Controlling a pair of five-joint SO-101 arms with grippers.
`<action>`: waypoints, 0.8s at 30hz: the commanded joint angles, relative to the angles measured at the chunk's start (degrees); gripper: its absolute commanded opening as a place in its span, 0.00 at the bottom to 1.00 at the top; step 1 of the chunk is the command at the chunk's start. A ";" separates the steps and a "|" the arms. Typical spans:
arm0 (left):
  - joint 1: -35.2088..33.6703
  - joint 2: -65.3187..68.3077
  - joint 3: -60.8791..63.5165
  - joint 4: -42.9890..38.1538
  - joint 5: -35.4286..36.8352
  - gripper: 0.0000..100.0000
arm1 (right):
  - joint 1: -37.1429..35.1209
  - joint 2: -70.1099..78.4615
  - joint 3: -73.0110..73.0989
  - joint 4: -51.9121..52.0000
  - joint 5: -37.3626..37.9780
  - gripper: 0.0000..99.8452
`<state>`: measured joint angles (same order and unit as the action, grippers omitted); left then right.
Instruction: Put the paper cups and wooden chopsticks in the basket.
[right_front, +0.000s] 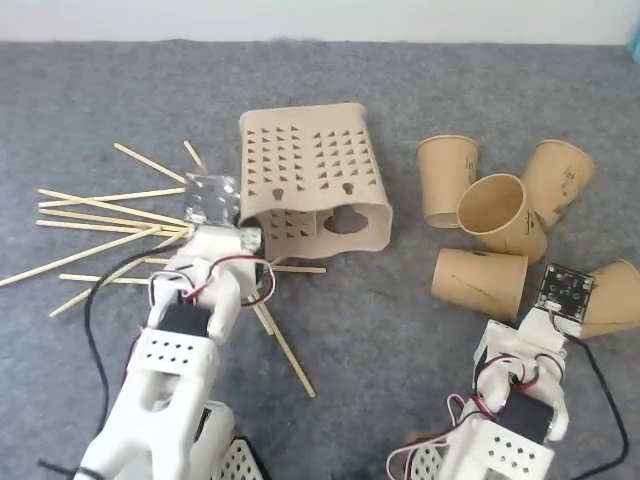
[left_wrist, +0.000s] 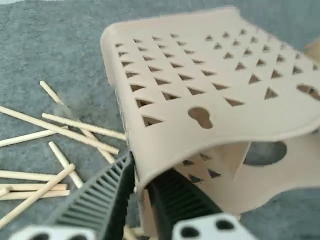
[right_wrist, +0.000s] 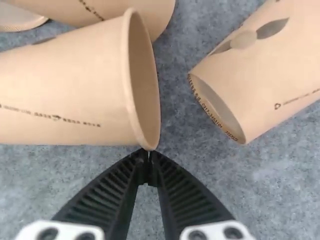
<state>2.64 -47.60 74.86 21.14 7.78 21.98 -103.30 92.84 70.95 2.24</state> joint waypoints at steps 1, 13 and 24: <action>0.53 -0.09 -9.54 4.57 6.42 0.01 | 0.75 -0.48 -0.35 -0.92 0.70 0.01; 8.18 1.58 -44.00 39.38 12.04 0.01 | 0.75 -0.48 -0.35 -0.92 0.70 0.01; 4.48 25.23 -65.63 42.37 15.38 0.01 | 0.75 -0.48 -0.35 -0.84 0.79 0.01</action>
<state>8.00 -26.07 19.91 63.69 20.70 21.98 -103.30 92.84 70.95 2.24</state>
